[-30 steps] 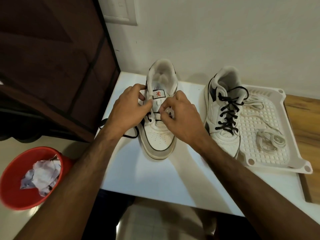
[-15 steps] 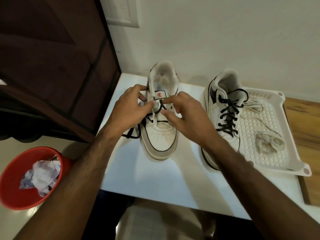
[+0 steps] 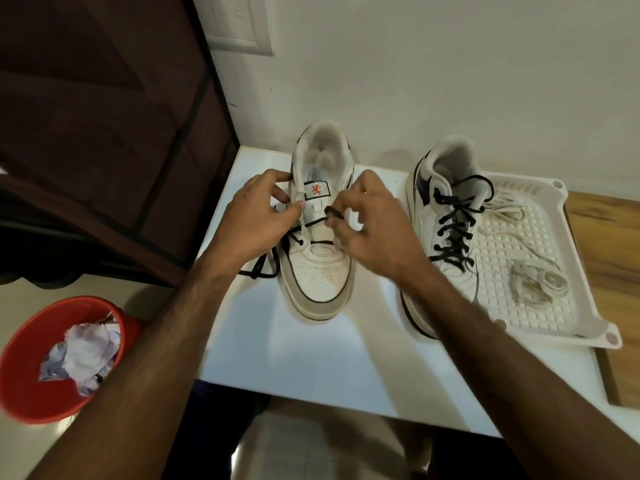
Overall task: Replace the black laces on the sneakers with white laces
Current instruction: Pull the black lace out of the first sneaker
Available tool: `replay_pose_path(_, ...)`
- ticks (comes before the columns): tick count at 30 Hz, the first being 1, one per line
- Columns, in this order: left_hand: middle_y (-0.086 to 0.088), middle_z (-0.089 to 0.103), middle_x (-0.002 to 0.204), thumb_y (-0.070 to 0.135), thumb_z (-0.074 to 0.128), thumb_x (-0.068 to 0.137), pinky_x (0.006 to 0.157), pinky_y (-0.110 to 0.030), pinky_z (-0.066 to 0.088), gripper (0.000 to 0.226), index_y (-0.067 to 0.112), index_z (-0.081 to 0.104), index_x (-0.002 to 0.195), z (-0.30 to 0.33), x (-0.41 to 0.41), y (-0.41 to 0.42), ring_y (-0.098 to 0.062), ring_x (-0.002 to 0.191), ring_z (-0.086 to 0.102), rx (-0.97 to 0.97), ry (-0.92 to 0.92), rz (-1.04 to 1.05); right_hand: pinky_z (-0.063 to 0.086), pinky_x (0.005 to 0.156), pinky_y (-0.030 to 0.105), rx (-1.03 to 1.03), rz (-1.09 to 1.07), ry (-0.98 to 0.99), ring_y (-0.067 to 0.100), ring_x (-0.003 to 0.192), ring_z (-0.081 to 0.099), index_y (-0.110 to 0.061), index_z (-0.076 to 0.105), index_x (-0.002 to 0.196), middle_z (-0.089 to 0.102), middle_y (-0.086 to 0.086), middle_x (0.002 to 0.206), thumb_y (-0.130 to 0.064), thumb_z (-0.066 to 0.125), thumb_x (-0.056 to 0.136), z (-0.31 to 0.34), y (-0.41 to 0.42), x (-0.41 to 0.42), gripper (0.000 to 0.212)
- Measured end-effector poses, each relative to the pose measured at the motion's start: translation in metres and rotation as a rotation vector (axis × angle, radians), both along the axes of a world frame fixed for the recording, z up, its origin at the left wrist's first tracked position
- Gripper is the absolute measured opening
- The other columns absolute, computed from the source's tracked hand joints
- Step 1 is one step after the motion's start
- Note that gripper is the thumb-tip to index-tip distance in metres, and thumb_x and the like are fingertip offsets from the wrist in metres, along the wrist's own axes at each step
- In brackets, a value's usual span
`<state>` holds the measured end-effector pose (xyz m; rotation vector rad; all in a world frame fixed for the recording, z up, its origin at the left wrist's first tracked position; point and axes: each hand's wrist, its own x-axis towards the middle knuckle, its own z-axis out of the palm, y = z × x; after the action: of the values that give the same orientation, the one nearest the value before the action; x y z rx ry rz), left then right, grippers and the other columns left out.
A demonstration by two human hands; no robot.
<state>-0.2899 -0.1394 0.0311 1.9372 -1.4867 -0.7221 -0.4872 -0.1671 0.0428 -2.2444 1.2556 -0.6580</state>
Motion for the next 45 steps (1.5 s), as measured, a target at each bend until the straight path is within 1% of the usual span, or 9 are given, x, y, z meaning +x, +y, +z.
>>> replay_pose_path(3, 0.015, 0.063, 0.107, 0.051, 0.064, 0.085, 0.087, -0.05, 0.057, 0.05, 0.035, 0.054, 0.132, 0.001, 0.0, 0.001, -0.015, 0.095, 0.068, 0.0, 0.015, -0.003, 0.038, 0.074, 0.012, 0.173, -0.04, -0.128, 0.0, 0.08, 0.048, -0.012, 0.064, 0.078, 0.047, -0.005, 0.094, -0.014, 0.069, 0.087, 0.018, -0.012, -0.033, 0.01)
replay_pose_path(9, 0.013, 0.063, 0.108, 0.048, 0.066, 0.088, 0.09, -0.049, 0.056, 0.048, 0.034, 0.054, 0.132, -0.001, 0.0, 0.0, -0.015, 0.096, 0.067, -0.002, 0.007, -0.008, 0.049, 0.077, 0.036, -0.008, -0.017, -0.029, 0.002, 0.08, 0.054, -0.026, 0.066, 0.086, 0.052, -0.012, 0.091, -0.052, 0.066, 0.087, 0.009, -0.004, -0.035, 0.026)
replay_pose_path(13, 0.012, 0.064, 0.11, 0.048, 0.067, 0.09, 0.09, -0.048, 0.056, 0.047, 0.034, 0.054, 0.133, -0.002, 0.0, 0.0, -0.011, 0.09, 0.068, -0.006, 0.003, -0.004, 0.047, 0.078, 0.044, -0.199, 0.053, 0.103, 0.019, 0.09, 0.054, -0.023, 0.074, 0.108, 0.054, -0.002, 0.098, -0.036, 0.068, 0.091, -0.005, 0.006, 0.001, 0.022)
replay_pose_path(19, 0.012, 0.063, 0.109, 0.047, 0.069, 0.09, 0.089, -0.047, 0.056, 0.044, 0.036, 0.054, 0.13, -0.003, 0.001, -0.001, -0.008, 0.083, 0.069, -0.02, -0.006, -0.011, 0.035, 0.069, 0.037, -0.312, -0.002, 0.217, 0.027, 0.085, 0.051, -0.019, 0.076, 0.092, 0.051, 0.003, 0.093, -0.026, 0.074, 0.088, -0.027, 0.015, 0.025, 0.008)
replay_pose_path(25, 0.014, 0.063, 0.107, 0.054, 0.063, 0.082, 0.089, -0.048, 0.056, 0.051, 0.037, 0.054, 0.129, -0.001, 0.0, 0.0, -0.013, 0.092, 0.069, 0.001, 0.024, 0.0, 0.04, 0.082, 0.03, 0.156, 0.09, -0.101, 0.012, 0.088, 0.049, -0.015, 0.069, 0.075, 0.048, -0.002, 0.091, -0.026, 0.072, 0.08, 0.011, -0.005, -0.016, 0.012)
replay_pose_path(28, 0.013, 0.063, 0.108, 0.052, 0.065, 0.084, 0.09, -0.048, 0.055, 0.05, 0.035, 0.054, 0.13, -0.002, 0.001, 0.0, -0.013, 0.091, 0.069, 0.0, 0.024, 0.0, 0.042, 0.08, 0.035, 0.272, 0.006, -0.29, 0.026, 0.086, 0.054, -0.02, 0.061, 0.062, 0.05, 0.01, 0.089, -0.022, 0.064, 0.074, 0.033, -0.016, -0.047, 0.012)
replay_pose_path(33, 0.014, 0.062, 0.108, 0.051, 0.066, 0.085, 0.088, -0.049, 0.056, 0.049, 0.036, 0.054, 0.13, -0.002, 0.0, 0.0, -0.013, 0.092, 0.068, 0.001, 0.018, 0.003, 0.038, 0.074, 0.015, 0.221, 0.027, -0.117, 0.005, 0.075, 0.049, -0.022, 0.073, 0.093, 0.05, -0.007, 0.086, -0.022, 0.074, 0.089, 0.019, -0.007, -0.036, 0.005)
replay_pose_path(37, 0.014, 0.062, 0.108, 0.053, 0.066, 0.085, 0.085, -0.048, 0.058, 0.048, 0.038, 0.054, 0.129, -0.001, -0.001, 0.0, -0.009, 0.085, 0.069, -0.005, 0.019, 0.008, 0.038, 0.086, 0.035, 0.03, 0.071, 0.077, 0.01, 0.093, 0.05, -0.027, 0.069, 0.124, 0.046, -0.007, 0.093, -0.029, 0.066, 0.094, -0.005, 0.006, 0.006, 0.031)
replay_pose_path(45, 0.014, 0.062, 0.108, 0.046, 0.068, 0.091, 0.088, -0.046, 0.056, 0.042, 0.037, 0.054, 0.13, -0.003, 0.0, -0.001, -0.008, 0.083, 0.069, -0.018, 0.005, 0.0, 0.032, 0.076, 0.037, -0.159, 0.007, 0.21, 0.023, 0.09, 0.053, -0.022, 0.073, 0.092, 0.047, -0.003, 0.092, -0.027, 0.073, 0.088, -0.015, 0.012, 0.022, 0.006)
